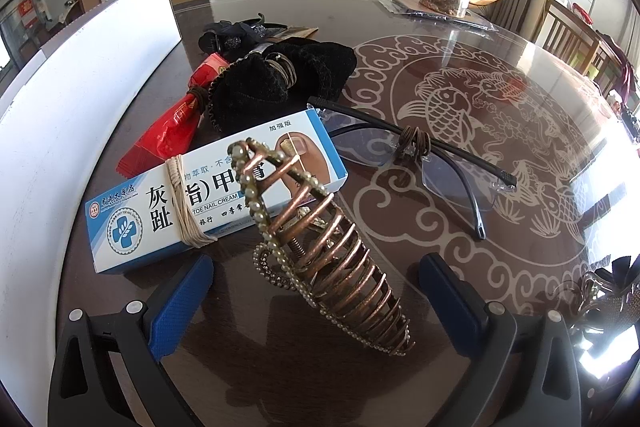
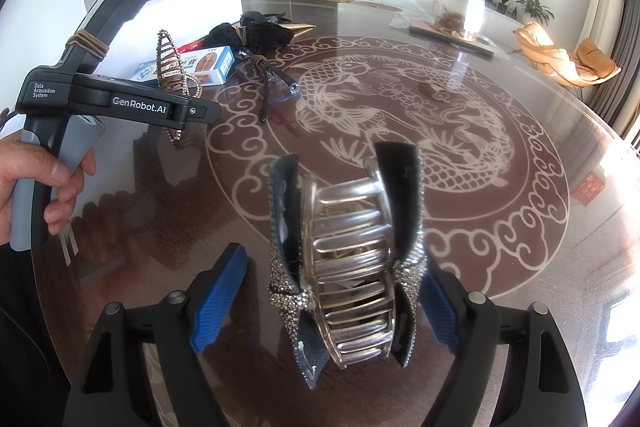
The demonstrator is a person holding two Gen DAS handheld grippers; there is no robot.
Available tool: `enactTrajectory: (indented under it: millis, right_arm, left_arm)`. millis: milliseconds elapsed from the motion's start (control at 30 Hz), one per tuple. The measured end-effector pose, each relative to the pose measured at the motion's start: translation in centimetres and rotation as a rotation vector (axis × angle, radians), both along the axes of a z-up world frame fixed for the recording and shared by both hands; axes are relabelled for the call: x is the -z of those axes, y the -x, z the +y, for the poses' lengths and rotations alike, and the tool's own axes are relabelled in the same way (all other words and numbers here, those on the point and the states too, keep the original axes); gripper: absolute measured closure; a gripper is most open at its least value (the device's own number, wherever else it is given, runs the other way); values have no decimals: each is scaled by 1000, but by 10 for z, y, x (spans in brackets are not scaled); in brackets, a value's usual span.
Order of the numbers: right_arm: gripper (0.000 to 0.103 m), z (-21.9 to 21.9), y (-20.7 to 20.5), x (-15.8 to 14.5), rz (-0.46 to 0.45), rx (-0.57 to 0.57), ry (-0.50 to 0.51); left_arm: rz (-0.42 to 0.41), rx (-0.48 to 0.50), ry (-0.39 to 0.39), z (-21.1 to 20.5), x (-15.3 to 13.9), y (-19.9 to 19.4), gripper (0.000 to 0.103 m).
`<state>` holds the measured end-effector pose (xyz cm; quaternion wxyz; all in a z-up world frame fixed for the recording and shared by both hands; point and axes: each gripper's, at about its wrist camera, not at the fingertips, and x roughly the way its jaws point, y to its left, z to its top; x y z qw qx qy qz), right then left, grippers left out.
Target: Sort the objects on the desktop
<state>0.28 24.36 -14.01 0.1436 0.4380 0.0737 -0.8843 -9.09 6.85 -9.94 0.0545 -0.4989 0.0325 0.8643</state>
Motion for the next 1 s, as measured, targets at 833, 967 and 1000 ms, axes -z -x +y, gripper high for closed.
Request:
enactTrajectory:
  millis: [833,967,1000]
  right_arm:
    - [19,-1,1,1,-3,-1,0]
    - [19,-1,1,0,-3,-1,0]
    - [19,-1,1,1,-3,-1,0]
  left_arm:
    - [2,-1,0,0,1,1,0]
    - [2,-1,0,0,0,1,0]
    - [2,-1,0,0,1,1,0]
